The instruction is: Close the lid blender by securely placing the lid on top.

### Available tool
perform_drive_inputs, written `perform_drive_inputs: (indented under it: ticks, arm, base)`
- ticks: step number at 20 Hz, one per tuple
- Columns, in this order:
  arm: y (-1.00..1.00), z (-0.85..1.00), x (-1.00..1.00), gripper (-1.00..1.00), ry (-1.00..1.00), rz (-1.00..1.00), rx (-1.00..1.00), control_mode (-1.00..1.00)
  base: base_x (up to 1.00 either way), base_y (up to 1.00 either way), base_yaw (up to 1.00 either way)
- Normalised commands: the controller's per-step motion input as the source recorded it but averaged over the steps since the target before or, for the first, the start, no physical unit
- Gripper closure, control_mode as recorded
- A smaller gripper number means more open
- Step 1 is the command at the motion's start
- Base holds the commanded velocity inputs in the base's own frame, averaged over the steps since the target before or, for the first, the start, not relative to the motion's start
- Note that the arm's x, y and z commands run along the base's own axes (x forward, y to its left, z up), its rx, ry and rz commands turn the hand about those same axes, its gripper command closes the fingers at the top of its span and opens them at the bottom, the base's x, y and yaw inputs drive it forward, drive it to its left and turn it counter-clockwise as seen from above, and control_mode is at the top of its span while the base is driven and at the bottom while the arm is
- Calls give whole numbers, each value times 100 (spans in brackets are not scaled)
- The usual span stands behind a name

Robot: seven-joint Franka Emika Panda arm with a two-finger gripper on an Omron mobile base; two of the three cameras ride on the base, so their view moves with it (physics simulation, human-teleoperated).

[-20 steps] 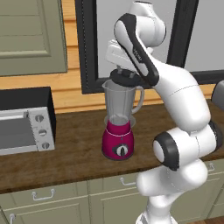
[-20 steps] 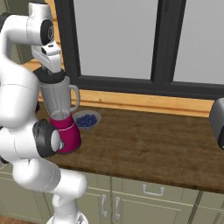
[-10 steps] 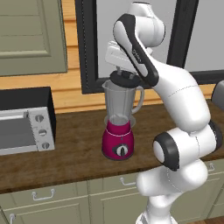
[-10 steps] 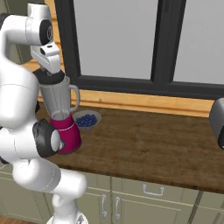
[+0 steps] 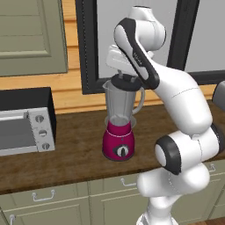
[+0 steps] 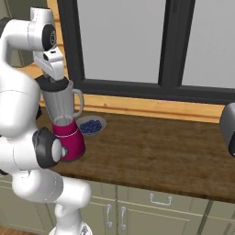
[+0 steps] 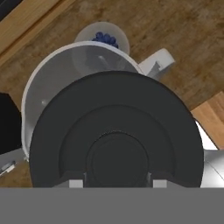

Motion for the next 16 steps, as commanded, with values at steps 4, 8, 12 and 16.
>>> perform_drive_inputs:
  ticks: [4,8,12,16]
  arm:
    - [-1,-12,-1,100,0,0,-4,-100]
    - [0,-15,1,100,0,0,-9,-100]
    - [10,0,32,100,-7,0,-8,-100]
    - [6,0,29,100,-13,0,-7,-100]
  base:
    - [0,0,0]
    - [0,0,0]
    - [0,0,0]
    - [0,0,0]
